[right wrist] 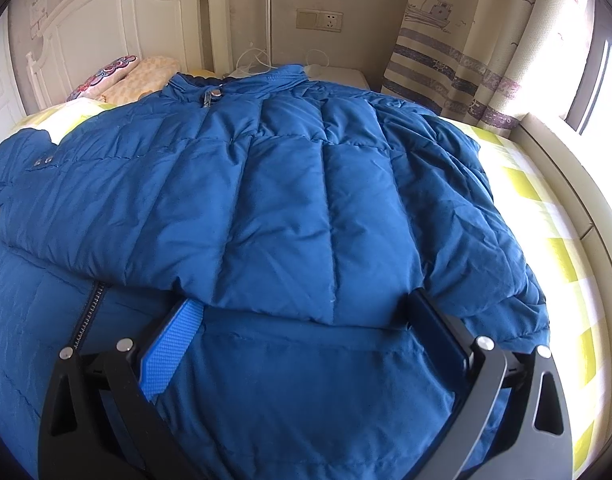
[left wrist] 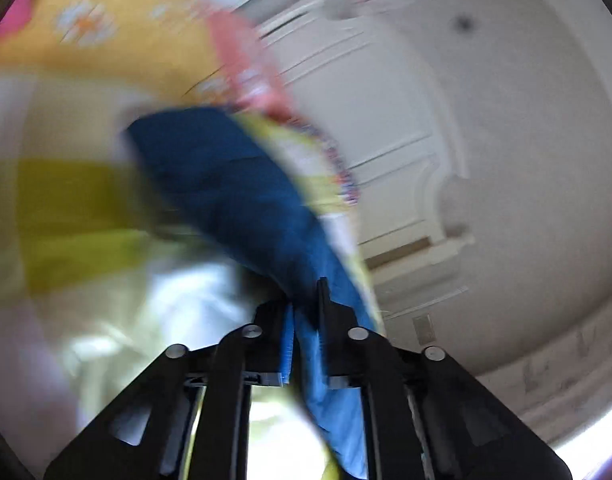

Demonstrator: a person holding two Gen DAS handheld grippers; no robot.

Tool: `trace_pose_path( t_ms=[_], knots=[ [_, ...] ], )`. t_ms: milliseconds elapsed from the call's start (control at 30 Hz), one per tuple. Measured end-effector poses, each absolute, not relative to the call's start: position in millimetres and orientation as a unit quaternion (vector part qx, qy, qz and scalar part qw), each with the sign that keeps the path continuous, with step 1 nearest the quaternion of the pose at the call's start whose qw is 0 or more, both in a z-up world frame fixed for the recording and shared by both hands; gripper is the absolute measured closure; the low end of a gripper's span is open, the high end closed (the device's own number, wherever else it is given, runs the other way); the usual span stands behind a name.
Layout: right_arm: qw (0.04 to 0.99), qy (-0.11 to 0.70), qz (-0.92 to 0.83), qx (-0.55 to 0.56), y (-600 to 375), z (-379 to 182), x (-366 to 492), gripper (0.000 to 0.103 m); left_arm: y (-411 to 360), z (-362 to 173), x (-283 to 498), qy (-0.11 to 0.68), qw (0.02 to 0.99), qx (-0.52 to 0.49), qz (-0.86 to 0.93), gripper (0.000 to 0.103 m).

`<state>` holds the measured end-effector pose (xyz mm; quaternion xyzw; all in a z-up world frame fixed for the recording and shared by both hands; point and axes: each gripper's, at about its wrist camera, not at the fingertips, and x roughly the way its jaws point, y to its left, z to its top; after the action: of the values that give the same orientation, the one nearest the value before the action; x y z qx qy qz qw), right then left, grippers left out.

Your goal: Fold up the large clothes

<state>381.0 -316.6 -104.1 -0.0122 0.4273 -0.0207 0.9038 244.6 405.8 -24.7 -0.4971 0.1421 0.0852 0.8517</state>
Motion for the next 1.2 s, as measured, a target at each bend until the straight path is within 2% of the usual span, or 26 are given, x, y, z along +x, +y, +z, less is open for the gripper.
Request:
trace_pose_path(
  t_ms=[133, 267, 367, 467, 567, 700, 733, 767, 867, 1000, 1033, 1067, 1100, 1200],
  knots=[
    [0.905, 0.424, -0.018, -0.009, -318.4, -102.7, 379.7, 0.002, 314.7, 35.9, 245.5, 0.117, 0.915, -0.387, -0.002, 0.097],
    [0.910, 0.414, -0.011, 0.006, -322.5, -100.4, 376.5, 0.002, 181.1, 80.5, 257.0, 0.129, 0.936, -0.280, -0.168, 0.098],
    [0.911, 0.413, -0.007, 0.014, -324.2, -100.0, 376.0, 0.002, 85.1, 81.9, 263.9, 0.164, 0.927, -0.227, -0.250, 0.098],
    [0.911, 0.412, -0.005, 0.017, -324.5, -99.6, 375.8, 0.002, 23.0, 55.0, 275.2, 0.225, 0.910, -0.210, -0.278, 0.098],
    [0.911, 0.411, -0.001, 0.024, -326.3, -99.2, 375.3, 0.002, 5.1, 23.9, 275.2, 0.262, 0.909, -0.210, -0.249, 0.097],
    [0.911, 0.412, 0.006, 0.033, -328.7, -99.6, 375.4, 0.002, 13.9, -10.5, 245.0, 0.296, 0.925, -0.126, -0.201, 0.096],
    [0.910, 0.412, 0.008, 0.034, -329.5, -99.8, 375.6, 0.002, 14.0, -18.4, 239.3, 0.306, 0.925, -0.104, -0.199, 0.092],
    [0.911, 0.412, 0.009, 0.036, -329.9, -99.6, 375.5, 0.002, 14.4, -24.3, 234.2, 0.317, 0.923, -0.093, -0.199, 0.082],
    [0.912, 0.409, 0.012, 0.039, -332.6, -98.9, 375.1, 0.002, 47.1, -41.2, 211.6, 0.347, 0.916, -0.099, -0.174, 0.081],
    [0.912, 0.409, 0.010, 0.035, -331.8, -99.1, 374.5, 0.002, 103.5, -34.6, 162.5, 0.292, 0.940, -0.145, -0.097, 0.078],
    [0.911, 0.410, 0.009, 0.033, -331.0, -99.5, 375.0, 0.002, 124.7, -32.9, 156.6, 0.279, 0.943, -0.167, -0.070, 0.063],
    [0.911, 0.412, 0.008, 0.030, -330.0, -100.0, 375.1, 0.002, 155.2, -34.1, 153.3, 0.275, 0.937, -0.209, -0.042, 0.021],
    [0.910, 0.414, 0.006, 0.027, -328.3, -100.3, 375.5, 0.002, 174.8, -36.9, 151.6, 0.277, 0.929, -0.244, -0.037, 0.004],
    [0.909, 0.417, -0.002, 0.014, -323.2, -101.1, 376.4, 0.002, 233.2, -51.1, 150.9, 0.276, 0.886, -0.365, -0.072, 0.004]
  ],
)
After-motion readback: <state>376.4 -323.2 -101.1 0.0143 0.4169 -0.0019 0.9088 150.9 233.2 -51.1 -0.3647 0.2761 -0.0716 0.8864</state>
